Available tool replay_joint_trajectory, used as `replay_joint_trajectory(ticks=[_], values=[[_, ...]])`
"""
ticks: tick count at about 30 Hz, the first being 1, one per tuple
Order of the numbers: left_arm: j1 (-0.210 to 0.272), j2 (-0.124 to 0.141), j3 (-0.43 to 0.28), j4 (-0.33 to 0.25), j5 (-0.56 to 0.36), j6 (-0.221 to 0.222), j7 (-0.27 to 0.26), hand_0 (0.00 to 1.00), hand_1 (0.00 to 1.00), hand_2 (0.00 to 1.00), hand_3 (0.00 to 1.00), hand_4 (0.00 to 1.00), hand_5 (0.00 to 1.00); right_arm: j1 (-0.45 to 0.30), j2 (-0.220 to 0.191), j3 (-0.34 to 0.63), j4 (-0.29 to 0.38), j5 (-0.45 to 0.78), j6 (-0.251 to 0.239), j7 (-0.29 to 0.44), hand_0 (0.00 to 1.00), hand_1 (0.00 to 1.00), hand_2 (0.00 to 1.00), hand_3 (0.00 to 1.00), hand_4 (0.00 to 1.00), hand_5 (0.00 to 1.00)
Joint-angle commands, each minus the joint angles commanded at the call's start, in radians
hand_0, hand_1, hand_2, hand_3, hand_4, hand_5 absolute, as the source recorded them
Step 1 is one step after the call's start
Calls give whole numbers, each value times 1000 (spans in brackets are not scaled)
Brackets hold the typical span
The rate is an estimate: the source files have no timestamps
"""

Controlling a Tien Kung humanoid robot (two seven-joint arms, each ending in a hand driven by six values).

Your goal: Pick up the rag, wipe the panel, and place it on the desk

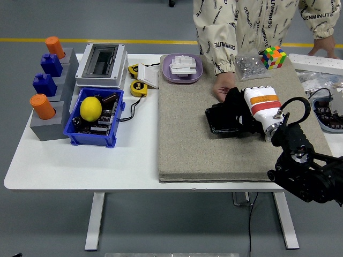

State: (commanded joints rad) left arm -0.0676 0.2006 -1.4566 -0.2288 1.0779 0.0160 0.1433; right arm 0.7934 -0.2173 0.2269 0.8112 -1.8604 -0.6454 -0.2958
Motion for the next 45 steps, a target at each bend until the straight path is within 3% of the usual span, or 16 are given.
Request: replay_joint_trajectory(ticks=[12, 26, 45], values=[[3, 3, 7, 0, -1, 0, 0, 609, 640, 654, 562, 628, 439, 11, 39, -31, 53, -8, 0, -10, 298, 415, 442, 462, 958, 38], [4, 4, 0, 1, 3, 1, 0, 609, 641, 655, 562, 628, 439, 22, 37, -58, 157, -25, 0, -25, 298, 415, 442, 463, 957, 38], [3, 3, -5, 0, 3, 1, 0, 608, 640, 655, 562, 628, 440, 31, 24, -93, 171, -29, 0, -26, 299, 415, 442, 462, 957, 37]])
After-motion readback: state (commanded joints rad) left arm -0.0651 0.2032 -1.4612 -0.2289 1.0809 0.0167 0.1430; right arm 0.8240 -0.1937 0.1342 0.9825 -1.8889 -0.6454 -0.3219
